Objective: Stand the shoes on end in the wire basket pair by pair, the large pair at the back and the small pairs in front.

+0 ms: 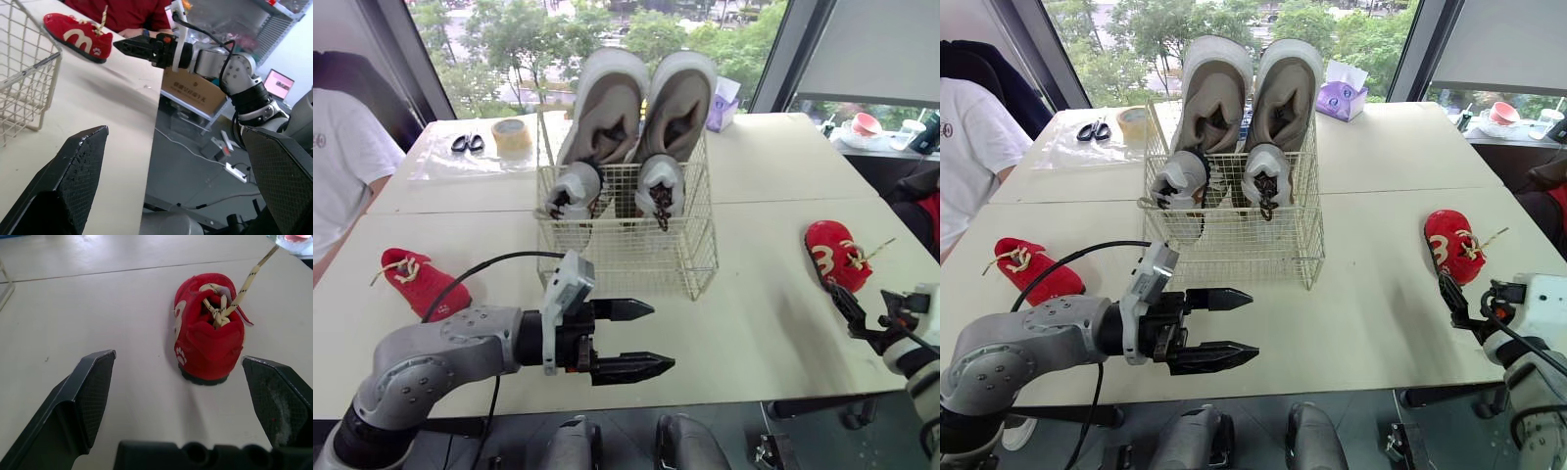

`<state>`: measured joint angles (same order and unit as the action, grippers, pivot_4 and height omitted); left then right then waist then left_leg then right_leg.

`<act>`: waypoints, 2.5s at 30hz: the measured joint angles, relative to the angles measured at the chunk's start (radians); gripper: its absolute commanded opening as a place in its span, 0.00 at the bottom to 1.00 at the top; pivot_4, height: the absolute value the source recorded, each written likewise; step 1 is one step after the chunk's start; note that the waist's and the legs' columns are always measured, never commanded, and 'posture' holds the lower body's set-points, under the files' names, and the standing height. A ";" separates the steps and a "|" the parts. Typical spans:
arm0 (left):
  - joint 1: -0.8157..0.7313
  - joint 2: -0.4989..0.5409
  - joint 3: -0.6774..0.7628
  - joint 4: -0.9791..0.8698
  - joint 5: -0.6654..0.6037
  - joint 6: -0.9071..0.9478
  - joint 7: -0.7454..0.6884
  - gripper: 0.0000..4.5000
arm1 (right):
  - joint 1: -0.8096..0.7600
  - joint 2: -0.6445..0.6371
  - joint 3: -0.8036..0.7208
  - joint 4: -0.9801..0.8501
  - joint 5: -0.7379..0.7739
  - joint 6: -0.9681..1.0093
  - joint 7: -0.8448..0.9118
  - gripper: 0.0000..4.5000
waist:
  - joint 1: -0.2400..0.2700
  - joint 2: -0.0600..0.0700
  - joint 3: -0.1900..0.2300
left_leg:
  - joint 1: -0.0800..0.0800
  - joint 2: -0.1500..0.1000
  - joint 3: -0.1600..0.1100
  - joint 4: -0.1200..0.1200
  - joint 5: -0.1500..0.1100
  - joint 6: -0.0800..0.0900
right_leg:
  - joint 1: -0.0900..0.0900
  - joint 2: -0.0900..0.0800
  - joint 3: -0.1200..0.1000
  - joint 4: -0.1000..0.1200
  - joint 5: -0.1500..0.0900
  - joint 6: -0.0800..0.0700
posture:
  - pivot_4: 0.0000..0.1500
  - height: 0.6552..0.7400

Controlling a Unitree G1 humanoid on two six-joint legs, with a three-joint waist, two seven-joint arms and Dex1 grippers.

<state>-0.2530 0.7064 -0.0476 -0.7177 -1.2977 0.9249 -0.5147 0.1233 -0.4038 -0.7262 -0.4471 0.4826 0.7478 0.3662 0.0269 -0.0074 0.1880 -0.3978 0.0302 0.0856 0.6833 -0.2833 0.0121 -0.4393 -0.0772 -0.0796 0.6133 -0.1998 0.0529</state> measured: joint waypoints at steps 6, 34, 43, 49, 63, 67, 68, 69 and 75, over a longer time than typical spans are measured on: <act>0.014 0.001 0.003 -0.005 0.001 0.000 0.024 1.00 | -0.066 -0.022 0.070 0.139 -0.032 -0.076 -0.010 0.99 | -0.006 0.000 0.000 | -0.001 0.000 0.000 0.000 0.000 0.000 | 0.000 0.000 0.000 0.000 0.000 0.000 | 1.00 1.00; 0.157 0.239 0.351 0.034 -0.361 -0.050 0.108 1.00 | -0.465 -0.090 0.248 0.867 -0.183 -0.578 -0.045 0.34 | -0.041 0.002 0.002 | 0.000 0.000 0.001 0.000 0.000 0.000 | -0.001 0.000 0.000 0.001 0.000 0.001 | 1.00 1.00; -0.263 0.239 0.448 0.464 -0.522 -0.105 0.155 1.00 | -1.065 -0.442 0.293 0.556 -0.059 -0.502 0.114 0.34 | -0.030 0.013 0.009 | -0.010 -0.001 -0.001 -0.003 0.000 0.000 | -0.010 0.004 -0.002 0.004 0.002 0.004 | 1.00 1.00; -0.511 0.151 0.368 0.645 -0.502 -0.087 0.198 1.00 | -1.146 -0.421 0.467 0.393 0.074 -0.357 0.308 0.34 | -0.036 -0.002 0.006 | -0.010 0.000 -0.001 0.001 -0.002 -0.001 | -0.007 0.001 -0.001 0.000 0.002 0.005 | 1.00 1.00; -0.827 0.088 0.315 0.855 -0.302 0.042 0.029 1.00 | -1.231 -0.329 0.693 0.299 0.042 -0.432 0.570 0.34 | -0.016 -0.004 0.006 | -0.010 -0.002 -0.001 0.001 0.001 -0.006 | -0.007 -0.002 -0.002 0.001 0.002 0.006 | 1.00 1.00; -0.864 0.056 0.306 0.865 -0.273 0.082 -0.028 1.00 | -1.231 -0.314 0.717 0.297 0.027 -0.440 0.588 0.34 | -0.017 -0.004 0.006 | -0.010 -0.002 -0.001 0.001 0.001 -0.006 | -0.007 -0.002 -0.002 0.001 0.002 0.006 | 1.00 1.00; -0.868 0.047 0.299 0.866 -0.262 0.099 -0.050 0.94 | -1.230 -0.311 0.719 0.297 0.017 -0.450 0.592 0.34 | -0.017 -0.004 0.006 | -0.010 -0.002 -0.001 0.001 0.001 -0.006 | -0.007 -0.002 -0.002 0.001 0.002 0.006 | 1.00 1.00; -0.869 0.039 0.294 0.866 -0.251 0.115 -0.069 0.88 | -1.230 -0.310 0.721 0.297 0.009 -0.457 0.596 0.34 | -0.017 -0.004 0.006 | -0.010 -0.002 -0.001 0.001 0.001 -0.006 | -0.007 -0.002 -0.002 0.001 0.002 0.006 | 1.00 1.00; -0.902 0.013 0.293 0.904 -0.210 0.163 -0.108 0.23 | -1.226 -0.304 0.718 0.293 -0.018 -0.473 0.597 0.34 | -0.017 -0.004 0.006 | -0.010 -0.002 -0.001 0.001 0.001 -0.006 | -0.007 -0.002 -0.002 0.001 0.002 0.006 | 1.00 1.00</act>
<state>-1.1552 0.7197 0.2457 0.1863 -1.5081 1.0882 -0.6222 -1.1029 -0.7076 -0.0082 -0.1536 0.4647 0.2750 0.9633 0.0095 -0.0109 0.1944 -0.4077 0.0279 0.0844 0.6845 -0.2822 0.0057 -0.4460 -0.0790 -0.0817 0.6148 -0.1979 0.0593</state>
